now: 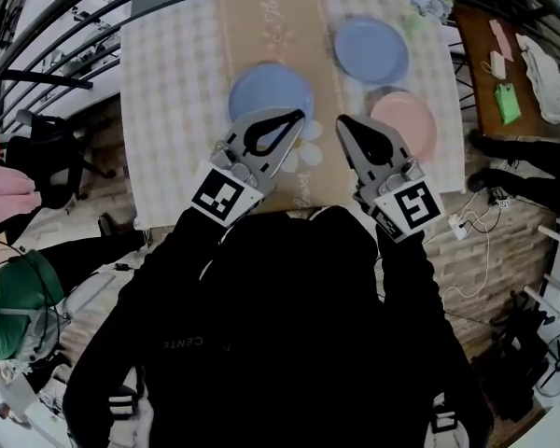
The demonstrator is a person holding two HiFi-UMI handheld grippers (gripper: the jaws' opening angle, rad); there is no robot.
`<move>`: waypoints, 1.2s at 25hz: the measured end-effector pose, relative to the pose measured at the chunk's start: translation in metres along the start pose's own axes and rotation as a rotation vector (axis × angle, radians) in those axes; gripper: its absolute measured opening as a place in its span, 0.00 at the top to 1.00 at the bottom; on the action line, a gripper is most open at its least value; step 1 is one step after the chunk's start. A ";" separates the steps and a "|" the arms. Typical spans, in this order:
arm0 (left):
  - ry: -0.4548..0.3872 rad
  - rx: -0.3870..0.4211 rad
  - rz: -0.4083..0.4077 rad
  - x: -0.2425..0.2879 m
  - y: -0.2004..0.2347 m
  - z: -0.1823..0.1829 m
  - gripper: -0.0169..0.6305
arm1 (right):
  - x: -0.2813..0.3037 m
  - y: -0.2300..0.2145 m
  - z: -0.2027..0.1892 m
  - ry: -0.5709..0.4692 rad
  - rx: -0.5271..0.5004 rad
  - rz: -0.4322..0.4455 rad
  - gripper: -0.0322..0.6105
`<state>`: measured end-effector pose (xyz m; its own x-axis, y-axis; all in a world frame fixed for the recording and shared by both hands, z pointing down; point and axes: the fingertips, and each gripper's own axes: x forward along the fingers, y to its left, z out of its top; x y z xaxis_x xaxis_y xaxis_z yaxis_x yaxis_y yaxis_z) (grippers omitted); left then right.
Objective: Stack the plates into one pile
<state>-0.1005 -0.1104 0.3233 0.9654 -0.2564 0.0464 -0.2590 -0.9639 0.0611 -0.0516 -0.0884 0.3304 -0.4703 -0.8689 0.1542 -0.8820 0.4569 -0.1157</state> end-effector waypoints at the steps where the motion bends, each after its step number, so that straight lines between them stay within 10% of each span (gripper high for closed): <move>1: 0.004 -0.004 0.008 0.003 -0.002 -0.001 0.94 | -0.001 -0.005 0.000 -0.009 0.011 0.009 0.94; 15: 0.019 -0.029 0.261 0.031 -0.016 -0.009 0.94 | -0.013 -0.046 -0.027 0.089 0.024 0.246 0.94; 30: 0.034 -0.007 0.303 0.032 0.011 -0.050 0.94 | 0.027 -0.047 -0.117 0.350 0.074 0.291 0.93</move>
<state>-0.0744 -0.1257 0.3755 0.8426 -0.5297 0.0972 -0.5355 -0.8433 0.0463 -0.0260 -0.1111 0.4544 -0.6915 -0.5840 0.4252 -0.7129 0.6466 -0.2713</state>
